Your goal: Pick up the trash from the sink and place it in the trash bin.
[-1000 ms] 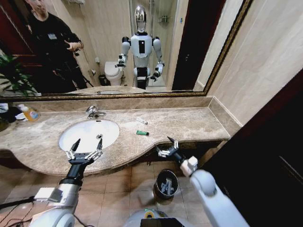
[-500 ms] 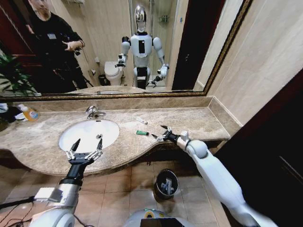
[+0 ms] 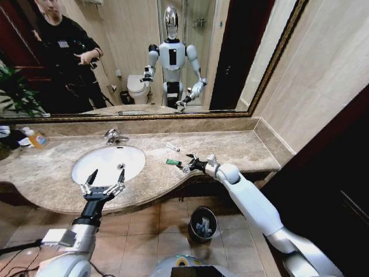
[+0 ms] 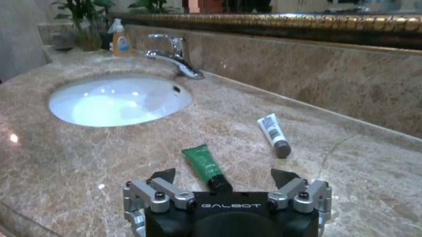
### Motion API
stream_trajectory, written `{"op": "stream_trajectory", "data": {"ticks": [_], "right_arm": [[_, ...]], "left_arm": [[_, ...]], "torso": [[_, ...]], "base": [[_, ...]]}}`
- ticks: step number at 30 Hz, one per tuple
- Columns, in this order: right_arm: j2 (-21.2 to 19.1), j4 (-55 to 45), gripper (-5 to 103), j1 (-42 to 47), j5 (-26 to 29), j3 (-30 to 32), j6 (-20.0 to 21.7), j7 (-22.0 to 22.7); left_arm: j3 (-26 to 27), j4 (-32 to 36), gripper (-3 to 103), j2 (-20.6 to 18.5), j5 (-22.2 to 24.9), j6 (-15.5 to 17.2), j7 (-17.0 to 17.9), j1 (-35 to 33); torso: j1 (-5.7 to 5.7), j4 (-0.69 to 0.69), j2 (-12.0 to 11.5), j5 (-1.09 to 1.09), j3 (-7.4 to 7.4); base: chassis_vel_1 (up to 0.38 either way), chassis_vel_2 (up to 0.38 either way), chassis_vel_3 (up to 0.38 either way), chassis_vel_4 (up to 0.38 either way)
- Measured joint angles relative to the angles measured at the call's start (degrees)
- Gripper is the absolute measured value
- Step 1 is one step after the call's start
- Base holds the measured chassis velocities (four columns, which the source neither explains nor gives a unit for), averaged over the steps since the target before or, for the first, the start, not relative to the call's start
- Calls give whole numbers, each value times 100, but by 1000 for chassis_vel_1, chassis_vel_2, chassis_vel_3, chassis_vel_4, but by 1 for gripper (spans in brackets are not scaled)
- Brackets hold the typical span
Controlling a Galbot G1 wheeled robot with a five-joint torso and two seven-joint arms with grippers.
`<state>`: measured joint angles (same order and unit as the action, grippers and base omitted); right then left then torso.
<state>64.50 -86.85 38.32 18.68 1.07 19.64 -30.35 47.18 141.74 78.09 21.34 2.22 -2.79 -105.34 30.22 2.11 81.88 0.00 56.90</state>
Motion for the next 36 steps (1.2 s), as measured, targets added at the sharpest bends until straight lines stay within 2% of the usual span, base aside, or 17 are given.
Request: {"op": "stream_trajectory", "data": {"ticks": [2, 4, 5, 7, 11, 13, 14, 16, 19, 21, 22, 24, 36], "right_arm": [[15, 131, 91, -69, -21, -68, -8, 7], [38, 223, 80, -89, -40, -89, -19, 11], [38, 223, 80, -89, -40, -89, -19, 11], [54, 259, 72, -85, -53, -100, -27, 24], [59, 263, 69, -64, -70, -127, -55, 51], [62, 253, 60, -54, -74, -153, -102, 99], [62, 253, 60, -54, -74, -153, -102, 99], [65, 216, 49, -36, -74, -168, -133, 148], [74, 206, 43, -4, -75, -177, -183, 213], [82, 182, 32, 51, -75, -177, -230, 272], [82, 182, 32, 51, -75, -177, -230, 272], [82, 151, 22, 97, -76, -165, -262, 306], [-111, -638, 19, 697, 166, 322, -352, 817]], "left_arm": [[0, 0, 100, 0, 0, 0, 0, 0], [0, 0, 100, 0, 0, 0, 0, 0], [0, 0, 100, 0, 0, 0, 0, 0], [0, 0, 100, 0, 0, 0, 0, 0], [0, 0, 100, 0, 0, 0, 0, 0], [0, 0, 100, 0, 0, 0, 0, 0], [0, 0, 100, 0, 0, 0, 0, 0], [0, 0, 100, 0, 0, 0, 0, 0], [0, 0, 100, 0, 0, 0, 0, 0], [0, 0, 100, 0, 0, 0, 0, 0], [0, 0, 100, 0, 0, 0, 0, 0], [0, 0, 100, 0, 0, 0, 0, 0], [0, 0, 100, 0, 0, 0, 0, 0]], "torso": [[0, 0, 0, 0, 0], [0, 0, 0, 0, 0], [0, 0, 0, 0, 0], [0, 0, 0, 0, 0], [0, 0, 0, 0, 0], [0, 0, 0, 0, 0], [0, 0, 0, 0, 0], [0, 0, 0, 0, 0], [0, 0, 0, 0, 0], [0, 0, 0, 0, 0], [0, 0, 0, 0, 0], [0, 0, 0, 0, 0], [0, 0, 1, 1, 0]], "base": [[0, 0, 0, 0], [0, 0, 0, 0], [0, 0, 0, 0], [0, 0, 0, 0], [0, 0, 0, 0], [0, 0, 0, 0], [0, 0, 0, 0], [0, 0, 0, 0], [0, 0, 0, 0], [0, 0, 0, 0], [0, 0, 0, 0], [0, 0, 0, 0], [0, 0, 0, 0]]}}
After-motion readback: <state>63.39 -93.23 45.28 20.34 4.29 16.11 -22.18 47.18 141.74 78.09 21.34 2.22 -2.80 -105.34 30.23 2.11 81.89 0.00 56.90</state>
